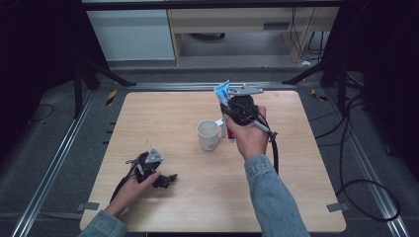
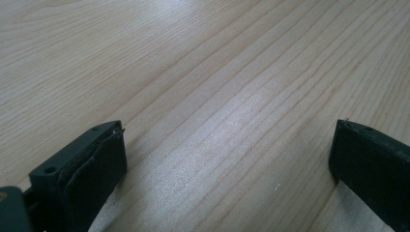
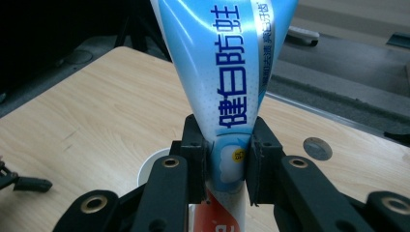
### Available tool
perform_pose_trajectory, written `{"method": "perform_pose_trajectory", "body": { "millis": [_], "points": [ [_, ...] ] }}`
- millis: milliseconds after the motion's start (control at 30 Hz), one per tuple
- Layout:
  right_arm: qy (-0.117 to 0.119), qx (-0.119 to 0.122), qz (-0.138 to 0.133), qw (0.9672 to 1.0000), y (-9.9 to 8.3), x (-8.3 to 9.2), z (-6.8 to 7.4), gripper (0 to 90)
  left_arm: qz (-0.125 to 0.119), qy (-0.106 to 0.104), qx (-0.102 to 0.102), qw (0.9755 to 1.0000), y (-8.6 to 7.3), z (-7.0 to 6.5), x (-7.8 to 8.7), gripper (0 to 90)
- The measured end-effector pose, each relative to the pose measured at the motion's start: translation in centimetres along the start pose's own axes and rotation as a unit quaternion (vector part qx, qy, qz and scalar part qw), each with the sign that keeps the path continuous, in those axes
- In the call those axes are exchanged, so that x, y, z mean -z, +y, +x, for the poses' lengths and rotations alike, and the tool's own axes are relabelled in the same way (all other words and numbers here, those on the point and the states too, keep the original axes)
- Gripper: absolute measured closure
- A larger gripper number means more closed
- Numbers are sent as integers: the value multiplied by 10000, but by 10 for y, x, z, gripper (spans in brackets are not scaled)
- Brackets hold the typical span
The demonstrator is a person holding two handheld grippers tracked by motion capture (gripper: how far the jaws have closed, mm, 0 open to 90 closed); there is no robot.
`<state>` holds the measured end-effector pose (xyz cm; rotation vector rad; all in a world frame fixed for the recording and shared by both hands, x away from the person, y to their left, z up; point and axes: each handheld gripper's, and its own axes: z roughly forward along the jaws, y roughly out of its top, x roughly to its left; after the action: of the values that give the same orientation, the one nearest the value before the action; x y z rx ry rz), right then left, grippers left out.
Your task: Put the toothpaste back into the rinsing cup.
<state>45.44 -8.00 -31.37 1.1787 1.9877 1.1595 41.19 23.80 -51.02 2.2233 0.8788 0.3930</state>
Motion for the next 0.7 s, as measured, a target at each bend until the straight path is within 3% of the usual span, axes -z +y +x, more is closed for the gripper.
{"method": "perform_pose_trajectory", "body": {
  "millis": [167,700],
  "points": [
    [-150,-99,-234,9996,4,-1,6,730,-2,-1,3,10000,0,0,0,0],
    [-219,-158,-644,9976,9,-6,16,730,2,2,3,10000,0,0,0,0]
  ]
}}
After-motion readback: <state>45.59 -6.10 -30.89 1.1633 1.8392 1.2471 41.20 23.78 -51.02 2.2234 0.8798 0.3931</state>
